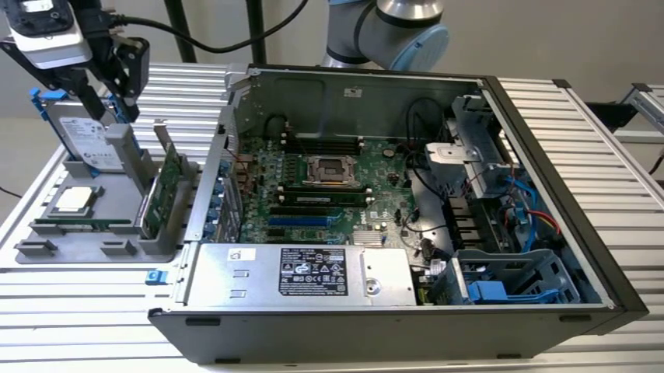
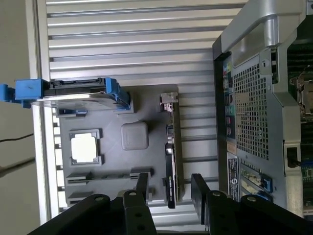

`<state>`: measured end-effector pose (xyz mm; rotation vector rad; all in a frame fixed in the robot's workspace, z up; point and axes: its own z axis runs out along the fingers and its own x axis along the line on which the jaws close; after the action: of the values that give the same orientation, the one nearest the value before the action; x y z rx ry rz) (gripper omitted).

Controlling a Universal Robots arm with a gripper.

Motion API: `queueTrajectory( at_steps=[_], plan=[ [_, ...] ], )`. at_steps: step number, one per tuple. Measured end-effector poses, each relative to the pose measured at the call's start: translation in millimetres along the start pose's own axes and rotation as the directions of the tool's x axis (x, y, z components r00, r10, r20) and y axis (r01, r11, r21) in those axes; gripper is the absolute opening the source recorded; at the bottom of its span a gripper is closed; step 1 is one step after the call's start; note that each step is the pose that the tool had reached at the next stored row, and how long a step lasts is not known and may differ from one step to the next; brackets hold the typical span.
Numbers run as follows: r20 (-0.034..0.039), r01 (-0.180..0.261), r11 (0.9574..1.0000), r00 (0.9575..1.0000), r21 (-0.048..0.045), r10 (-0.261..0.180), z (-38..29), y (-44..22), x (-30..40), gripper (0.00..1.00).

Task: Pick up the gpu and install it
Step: 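Pick up the gpu and move the gpu toward the slot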

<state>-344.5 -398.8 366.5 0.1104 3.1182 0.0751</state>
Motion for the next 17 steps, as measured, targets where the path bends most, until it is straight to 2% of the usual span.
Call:
queueTrajectory(
  at_steps=[17],
  plan=[
    [0.0000,0.000,1.0000,1.0000,0.0000,0.000,6.4,-0.3,0.1,1.00]
  ],
)
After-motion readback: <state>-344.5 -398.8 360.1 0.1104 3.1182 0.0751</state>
